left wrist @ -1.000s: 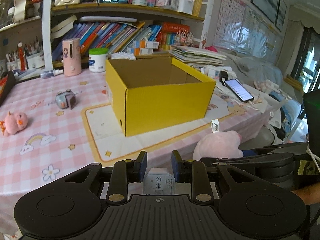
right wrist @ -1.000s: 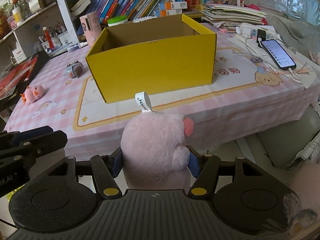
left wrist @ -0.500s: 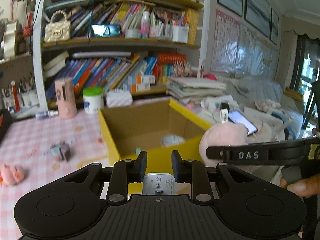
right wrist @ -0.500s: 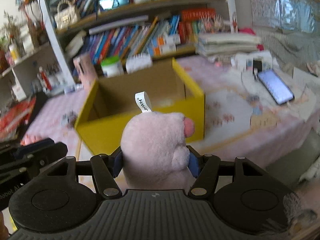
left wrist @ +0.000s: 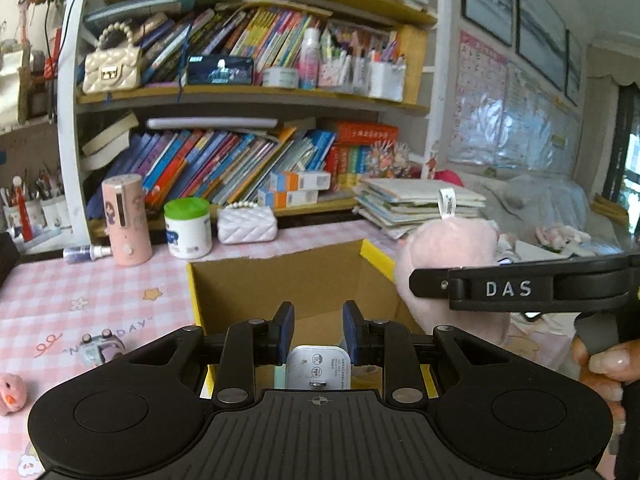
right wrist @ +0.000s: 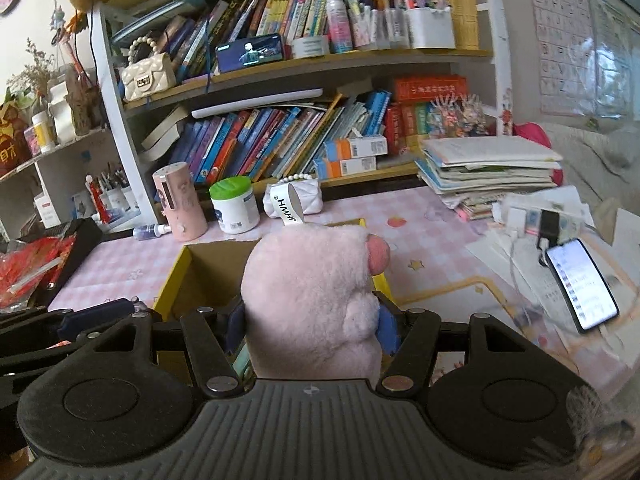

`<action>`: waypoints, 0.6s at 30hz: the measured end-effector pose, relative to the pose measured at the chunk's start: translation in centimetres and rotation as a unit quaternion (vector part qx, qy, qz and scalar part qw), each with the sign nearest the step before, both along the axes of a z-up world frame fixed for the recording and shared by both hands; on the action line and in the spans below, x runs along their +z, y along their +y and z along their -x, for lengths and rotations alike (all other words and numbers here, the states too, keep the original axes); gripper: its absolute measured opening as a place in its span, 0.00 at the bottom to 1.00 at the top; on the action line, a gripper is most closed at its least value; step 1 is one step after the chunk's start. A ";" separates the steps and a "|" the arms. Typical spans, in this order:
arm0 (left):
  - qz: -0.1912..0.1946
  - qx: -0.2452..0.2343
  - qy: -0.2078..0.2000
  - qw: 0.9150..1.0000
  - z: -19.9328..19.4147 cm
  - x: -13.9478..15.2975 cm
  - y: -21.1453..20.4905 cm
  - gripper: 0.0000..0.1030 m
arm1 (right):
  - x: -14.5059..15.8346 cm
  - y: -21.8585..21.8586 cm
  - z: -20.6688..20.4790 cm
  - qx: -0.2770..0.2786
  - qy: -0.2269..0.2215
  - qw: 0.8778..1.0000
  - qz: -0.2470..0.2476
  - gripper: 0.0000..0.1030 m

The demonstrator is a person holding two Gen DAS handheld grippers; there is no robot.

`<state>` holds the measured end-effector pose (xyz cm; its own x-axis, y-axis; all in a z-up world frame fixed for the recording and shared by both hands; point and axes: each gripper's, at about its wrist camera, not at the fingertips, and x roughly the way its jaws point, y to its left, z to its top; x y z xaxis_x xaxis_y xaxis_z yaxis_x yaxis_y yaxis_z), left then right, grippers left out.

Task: Organize objects
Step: 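Lower the charger and pig into the yellow box and open both tools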

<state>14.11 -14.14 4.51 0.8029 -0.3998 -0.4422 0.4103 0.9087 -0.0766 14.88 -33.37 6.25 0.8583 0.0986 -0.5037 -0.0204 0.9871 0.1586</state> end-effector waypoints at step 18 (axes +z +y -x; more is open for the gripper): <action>-0.042 0.026 0.019 0.999 -5.5 -1.8 -2.9 0.24 | -3.2 0.2 -10.0 0.091 0.049 0.995 0.018 0.58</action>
<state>19.66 -16.99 2.72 0.8038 -0.3180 -0.5027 0.3604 0.9327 -0.0137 24.85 -33.17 3.04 0.7751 0.2281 -0.5892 -0.1847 0.9736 0.1339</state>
